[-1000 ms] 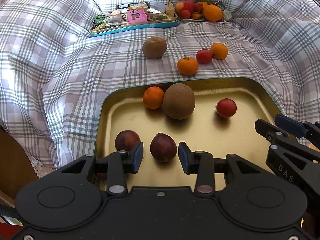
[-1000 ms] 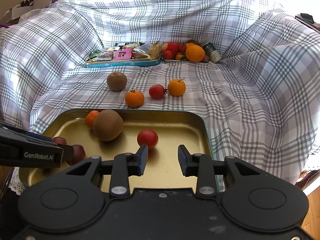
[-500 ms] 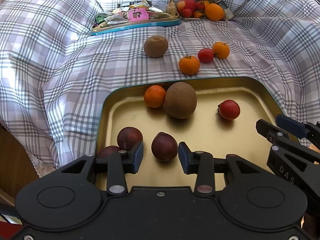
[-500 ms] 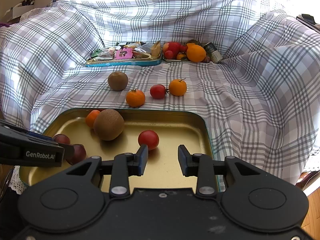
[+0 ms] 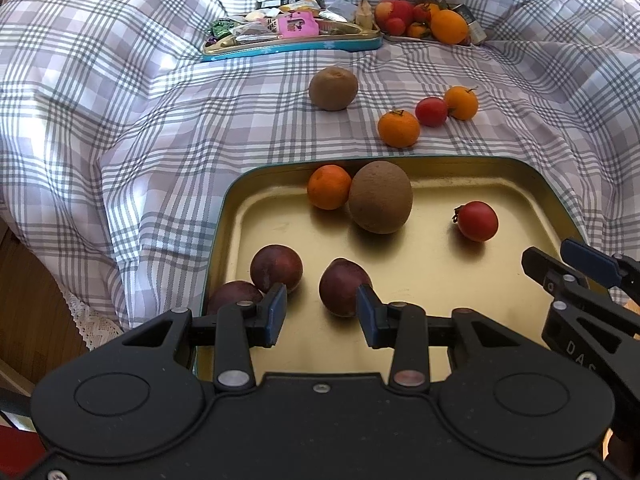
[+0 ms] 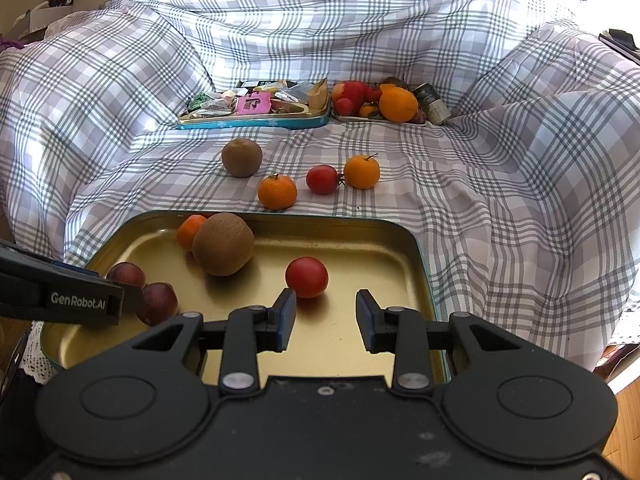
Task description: Organize fruits
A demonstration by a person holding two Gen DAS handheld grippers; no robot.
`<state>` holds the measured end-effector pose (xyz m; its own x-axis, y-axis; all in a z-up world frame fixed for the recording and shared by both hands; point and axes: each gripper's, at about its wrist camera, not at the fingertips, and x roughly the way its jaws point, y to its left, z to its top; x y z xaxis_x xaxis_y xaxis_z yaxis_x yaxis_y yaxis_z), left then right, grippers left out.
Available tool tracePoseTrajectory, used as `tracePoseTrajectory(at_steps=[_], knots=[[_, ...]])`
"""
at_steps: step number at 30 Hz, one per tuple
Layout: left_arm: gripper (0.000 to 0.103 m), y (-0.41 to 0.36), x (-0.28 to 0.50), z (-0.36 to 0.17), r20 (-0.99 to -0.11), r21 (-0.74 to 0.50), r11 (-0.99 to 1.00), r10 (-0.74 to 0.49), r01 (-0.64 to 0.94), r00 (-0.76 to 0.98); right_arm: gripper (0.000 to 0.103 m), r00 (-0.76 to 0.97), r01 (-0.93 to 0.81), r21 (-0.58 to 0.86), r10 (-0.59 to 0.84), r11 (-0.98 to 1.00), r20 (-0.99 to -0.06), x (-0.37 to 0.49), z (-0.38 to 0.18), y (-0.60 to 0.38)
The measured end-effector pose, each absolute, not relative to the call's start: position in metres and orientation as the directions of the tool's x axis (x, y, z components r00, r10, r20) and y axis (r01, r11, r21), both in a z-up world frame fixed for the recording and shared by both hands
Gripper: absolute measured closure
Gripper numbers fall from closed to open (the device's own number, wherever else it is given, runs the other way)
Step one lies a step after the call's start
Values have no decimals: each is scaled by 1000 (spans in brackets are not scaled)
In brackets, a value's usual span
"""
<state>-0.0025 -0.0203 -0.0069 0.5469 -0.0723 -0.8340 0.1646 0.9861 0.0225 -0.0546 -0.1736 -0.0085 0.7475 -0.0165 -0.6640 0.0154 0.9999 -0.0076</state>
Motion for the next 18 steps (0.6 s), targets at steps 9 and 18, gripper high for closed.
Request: tracePoseTrajectory(at_steps=[9,18], knots=[[56,-19,-2,-7,-834,20,988,-70,156,547,68,742,3,-11,-10,1000,-671,-54,-10,-173],[56,-16,-2,-8,-835,12,990,-67,140,546,68,734,-3,-10,-5,1000,-679,-54,-12,-173]])
